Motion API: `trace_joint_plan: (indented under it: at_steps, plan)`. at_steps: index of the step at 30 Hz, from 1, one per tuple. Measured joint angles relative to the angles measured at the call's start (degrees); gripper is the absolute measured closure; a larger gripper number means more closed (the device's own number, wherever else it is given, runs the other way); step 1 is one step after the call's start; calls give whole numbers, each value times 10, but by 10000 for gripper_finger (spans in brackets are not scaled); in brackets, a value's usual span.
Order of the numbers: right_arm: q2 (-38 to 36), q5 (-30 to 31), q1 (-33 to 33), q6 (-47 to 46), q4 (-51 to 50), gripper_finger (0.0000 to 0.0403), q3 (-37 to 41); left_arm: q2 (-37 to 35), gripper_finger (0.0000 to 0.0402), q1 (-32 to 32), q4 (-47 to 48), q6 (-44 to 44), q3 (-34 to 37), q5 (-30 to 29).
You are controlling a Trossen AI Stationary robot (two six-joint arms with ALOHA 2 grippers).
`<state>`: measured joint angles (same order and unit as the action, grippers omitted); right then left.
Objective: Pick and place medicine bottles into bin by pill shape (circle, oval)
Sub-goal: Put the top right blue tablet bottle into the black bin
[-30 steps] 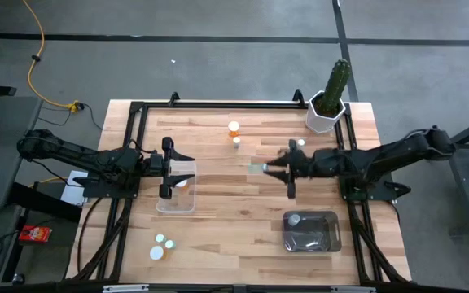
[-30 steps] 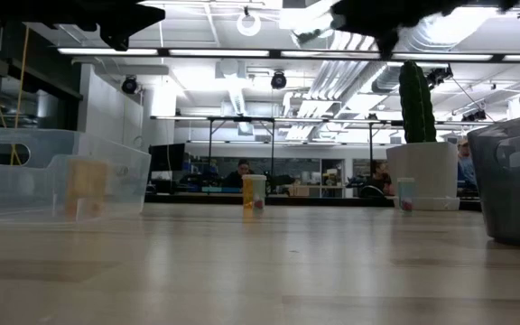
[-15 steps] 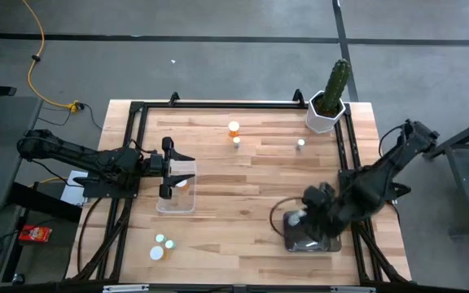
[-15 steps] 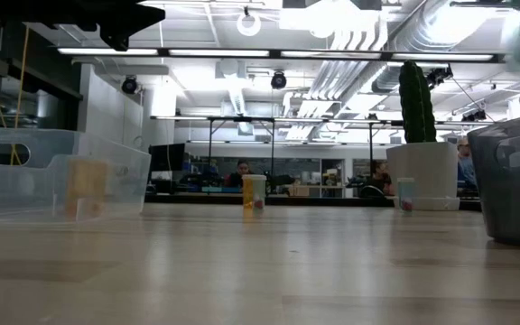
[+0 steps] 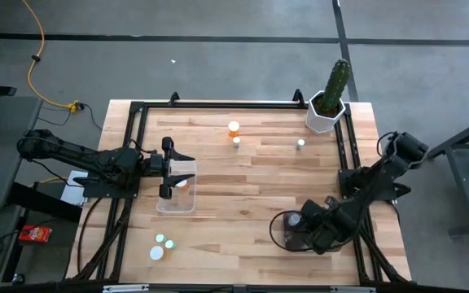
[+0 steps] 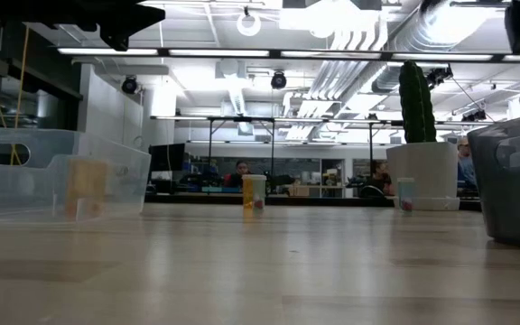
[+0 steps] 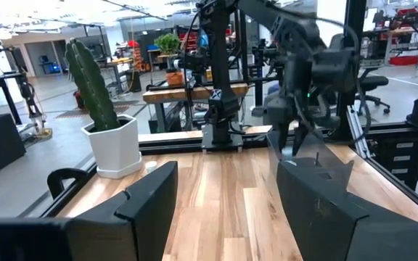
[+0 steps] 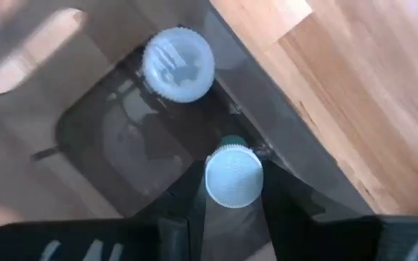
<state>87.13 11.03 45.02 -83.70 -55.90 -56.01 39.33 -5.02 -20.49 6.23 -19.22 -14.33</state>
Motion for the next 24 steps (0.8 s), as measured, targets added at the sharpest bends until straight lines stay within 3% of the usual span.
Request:
trace_joint_plan:
  at_steps: [9, 24]
  plan:
    - [-1, 33, -8, 6, 48, 309, 27, 0, 178, 0, -2, 0, 0, 0]
    - [-20, 20, -8, 19, 30, 294, 18, 0, 178, 0, -4, 0, 0, 0]
